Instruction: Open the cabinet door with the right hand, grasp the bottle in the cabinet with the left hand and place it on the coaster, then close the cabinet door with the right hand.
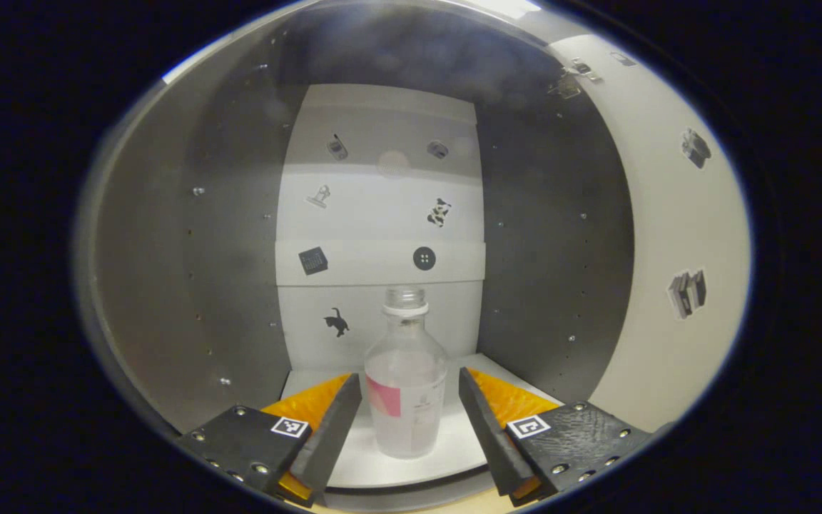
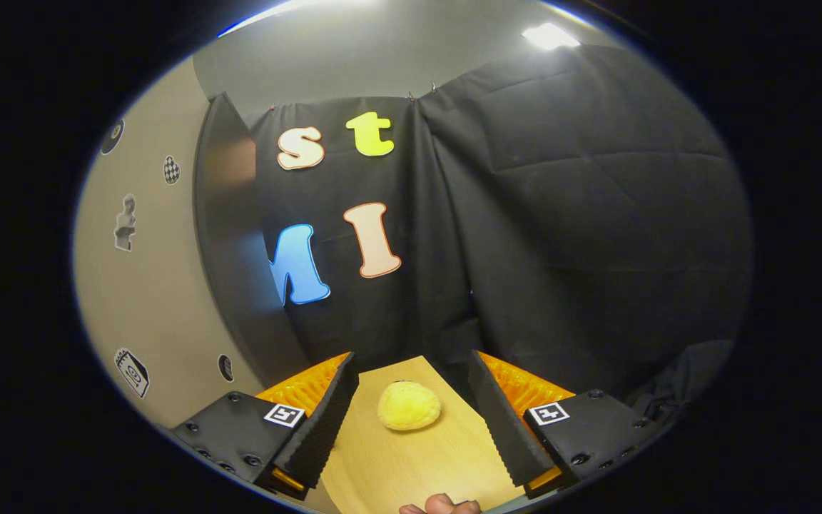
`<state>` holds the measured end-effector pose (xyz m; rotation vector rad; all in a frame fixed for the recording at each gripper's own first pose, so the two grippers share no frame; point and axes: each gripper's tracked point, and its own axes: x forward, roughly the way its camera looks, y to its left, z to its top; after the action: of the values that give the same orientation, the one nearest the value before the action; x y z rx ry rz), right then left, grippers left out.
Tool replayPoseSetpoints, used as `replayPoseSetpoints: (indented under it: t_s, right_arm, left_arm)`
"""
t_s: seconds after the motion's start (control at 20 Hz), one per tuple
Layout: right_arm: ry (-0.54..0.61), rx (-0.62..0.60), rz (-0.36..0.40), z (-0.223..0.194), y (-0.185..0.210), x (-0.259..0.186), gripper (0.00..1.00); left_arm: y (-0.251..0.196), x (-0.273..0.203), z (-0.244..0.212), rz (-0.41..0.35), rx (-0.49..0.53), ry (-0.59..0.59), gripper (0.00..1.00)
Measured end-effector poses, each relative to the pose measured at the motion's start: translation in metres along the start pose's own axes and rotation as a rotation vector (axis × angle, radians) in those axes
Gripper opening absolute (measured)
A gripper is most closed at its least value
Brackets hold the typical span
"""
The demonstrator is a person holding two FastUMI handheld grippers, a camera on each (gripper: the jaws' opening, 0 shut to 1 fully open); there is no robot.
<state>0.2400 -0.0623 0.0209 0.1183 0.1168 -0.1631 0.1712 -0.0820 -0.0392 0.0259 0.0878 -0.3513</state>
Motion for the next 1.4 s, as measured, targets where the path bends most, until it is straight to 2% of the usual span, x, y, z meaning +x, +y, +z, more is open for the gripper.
replayPoseSetpoints:
  t_s: [0.3, 0.45, 0.55, 0.8, 1.05, 1.1, 1.3, 1.35, 1.4]
  right_arm:
    - [-0.005, -0.012, -0.039, 0.002, -0.007, 0.014, 0.98]
    - [0.006, -0.007, -0.029, -0.002, -0.003, 0.020, 0.98]
    - [0.017, -0.003, -0.021, -0.005, -0.002, 0.025, 0.98]
    - [0.046, -0.006, 0.008, -0.012, 0.001, 0.036, 0.98]
    - [0.046, -0.024, 0.049, -0.012, 0.008, 0.044, 0.98]
    - [0.045, -0.020, 0.059, -0.011, 0.011, 0.044, 0.98]
    - [0.034, -0.002, 0.088, -0.006, 0.021, 0.037, 0.98]
    - [0.023, -0.003, 0.086, -0.003, 0.022, 0.035, 0.93]
    - [0.011, -0.001, 0.086, 0.000, 0.023, 0.029, 0.93]
  left_arm:
    - [0.003, 0.027, -0.006, 0.000, 0.016, 0.010, 0.83]
    - [0.002, 0.038, -0.002, -0.006, 0.015, -0.014, 0.82]
    - [0.004, 0.036, -0.003, 0.003, 0.025, -0.007, 0.73]
    - [-0.001, 0.031, 0.007, -0.002, 0.053, -0.044, 0.72]
    - [-0.008, 0.007, 0.030, -0.014, 0.067, -0.105, 0.71]
    - [-0.008, 0.000, 0.035, -0.014, 0.064, -0.114, 0.74]
    - [-0.010, -0.041, 0.051, -0.040, 0.035, -0.141, 0.73]
    - [-0.011, -0.055, 0.052, -0.052, 0.028, -0.139, 0.73]
    - [-0.009, -0.066, 0.054, -0.054, 0.024, -0.137, 0.73]
